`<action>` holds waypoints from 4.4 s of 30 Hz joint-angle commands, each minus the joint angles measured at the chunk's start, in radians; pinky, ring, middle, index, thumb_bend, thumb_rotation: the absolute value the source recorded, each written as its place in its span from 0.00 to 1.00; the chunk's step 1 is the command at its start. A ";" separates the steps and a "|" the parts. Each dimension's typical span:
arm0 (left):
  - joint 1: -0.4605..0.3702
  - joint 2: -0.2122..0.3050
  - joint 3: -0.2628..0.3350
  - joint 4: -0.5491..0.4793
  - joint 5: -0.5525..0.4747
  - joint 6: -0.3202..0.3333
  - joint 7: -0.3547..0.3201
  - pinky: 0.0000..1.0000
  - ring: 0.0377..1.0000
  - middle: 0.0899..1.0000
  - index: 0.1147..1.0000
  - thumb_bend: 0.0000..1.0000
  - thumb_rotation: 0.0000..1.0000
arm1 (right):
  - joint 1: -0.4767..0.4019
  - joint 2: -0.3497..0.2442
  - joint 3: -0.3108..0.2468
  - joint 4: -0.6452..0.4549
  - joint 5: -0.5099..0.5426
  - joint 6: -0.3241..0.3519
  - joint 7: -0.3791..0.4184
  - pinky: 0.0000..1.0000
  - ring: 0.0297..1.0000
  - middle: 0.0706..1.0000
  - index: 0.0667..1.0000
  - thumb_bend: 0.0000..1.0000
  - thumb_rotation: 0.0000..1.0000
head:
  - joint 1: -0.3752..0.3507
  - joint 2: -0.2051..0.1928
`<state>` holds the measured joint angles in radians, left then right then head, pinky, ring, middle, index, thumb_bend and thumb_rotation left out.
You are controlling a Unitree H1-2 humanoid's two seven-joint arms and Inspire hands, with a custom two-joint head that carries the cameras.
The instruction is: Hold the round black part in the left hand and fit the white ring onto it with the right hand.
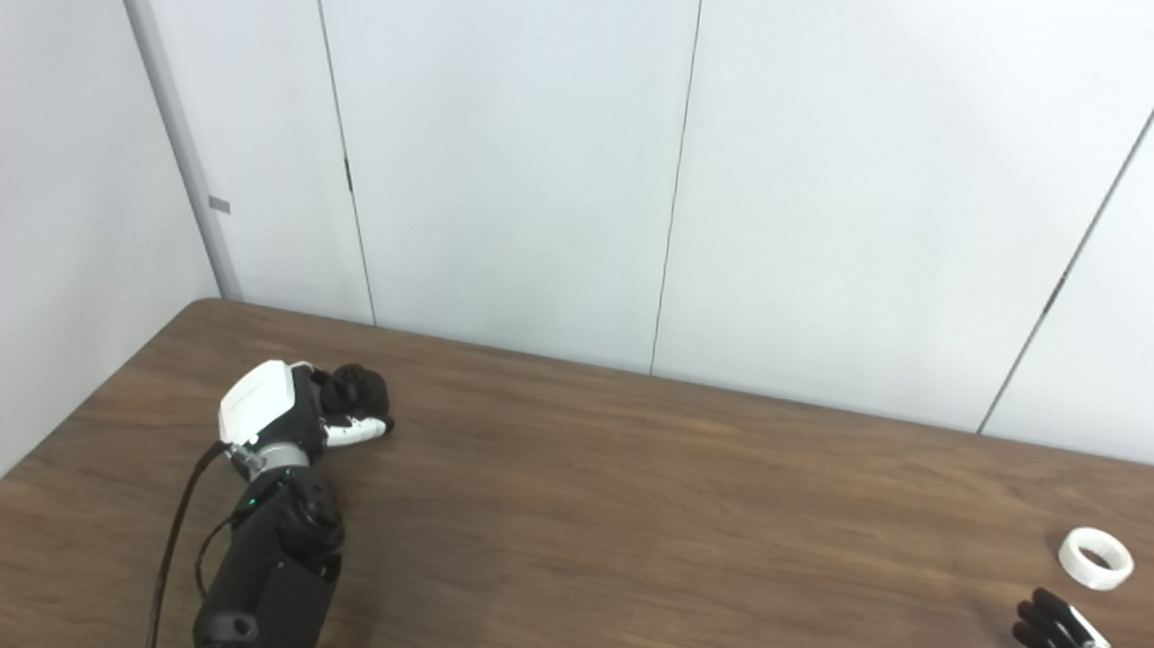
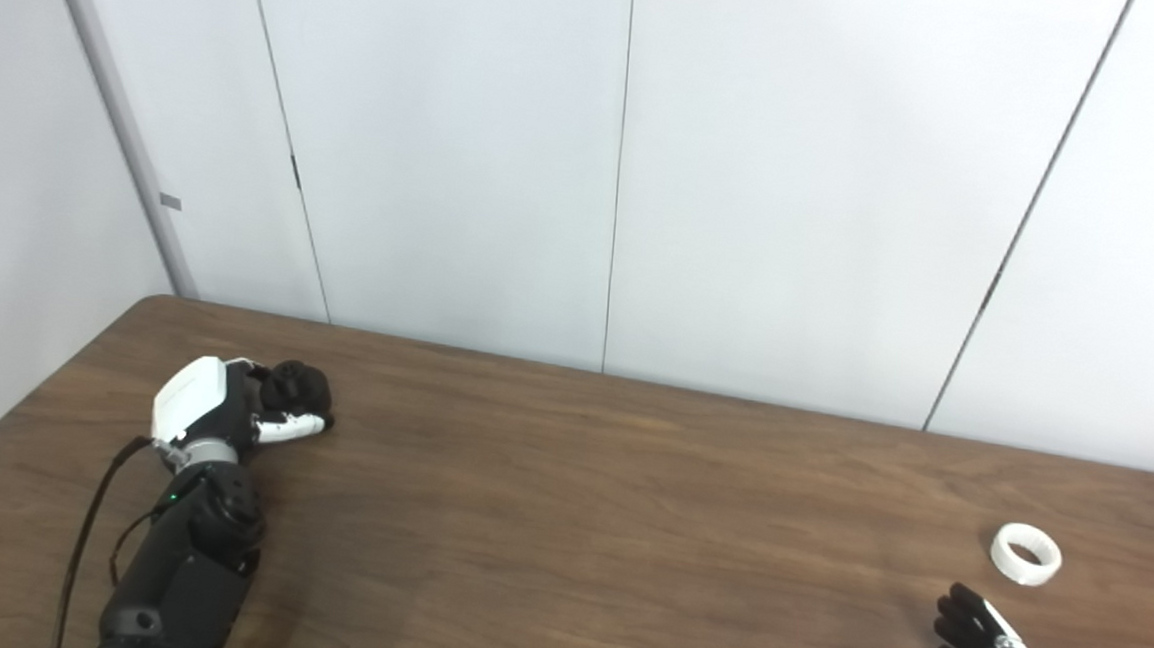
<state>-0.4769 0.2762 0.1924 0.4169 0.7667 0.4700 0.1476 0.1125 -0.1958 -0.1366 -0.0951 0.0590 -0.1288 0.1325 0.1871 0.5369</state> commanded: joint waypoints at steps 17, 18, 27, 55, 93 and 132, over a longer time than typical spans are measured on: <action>-0.038 0.039 -0.009 -0.021 0.005 -0.001 0.061 0.88 0.90 0.82 0.62 0.80 0.23 | 0.069 0.028 0.020 0.033 0.015 0.015 -0.007 0.87 0.86 0.86 0.86 0.79 0.96 | 0.001 0.005; -0.037 0.041 -0.013 -0.022 -0.001 -0.001 0.070 0.87 0.89 0.81 0.59 0.79 0.20 | 0.068 0.028 0.020 0.033 0.015 0.015 -0.006 0.87 0.87 0.86 0.86 0.80 0.96 | 0.001 0.005; -0.024 0.053 -0.034 -0.012 -0.115 -0.054 0.176 0.82 0.84 0.75 0.42 0.52 0.05 | 0.070 0.027 0.019 0.030 0.012 0.012 -0.009 0.87 0.87 0.86 0.86 0.79 0.97 | 0.001 0.005; 0.032 0.015 -0.150 -0.161 -0.167 -0.029 0.170 0.71 0.78 0.72 0.42 0.52 0.05 | 0.058 0.051 0.030 0.029 -0.008 0.020 -0.031 0.87 0.87 0.87 0.86 0.79 0.96 | -0.034 0.008; 0.325 -0.081 -0.469 -0.713 0.016 -0.077 -0.199 0.76 0.82 0.75 0.42 0.52 0.05 | 0.048 0.116 0.050 -0.091 -0.029 0.089 -0.084 0.85 0.88 0.88 0.90 0.67 1.00 | -0.171 0.085; 0.467 -0.068 -0.593 -0.625 0.036 -0.380 -0.244 0.81 0.84 0.77 0.42 0.52 0.05 | -0.011 0.077 0.064 -0.239 -0.092 0.254 -0.131 0.86 0.89 0.89 0.89 0.67 1.00 | -0.283 0.194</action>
<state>-0.0185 0.2112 -0.3848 -0.2301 0.8053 0.1005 -0.0838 0.1311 -0.0966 -0.0626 -0.2884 -0.0147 0.1313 0.0086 -0.0951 0.7302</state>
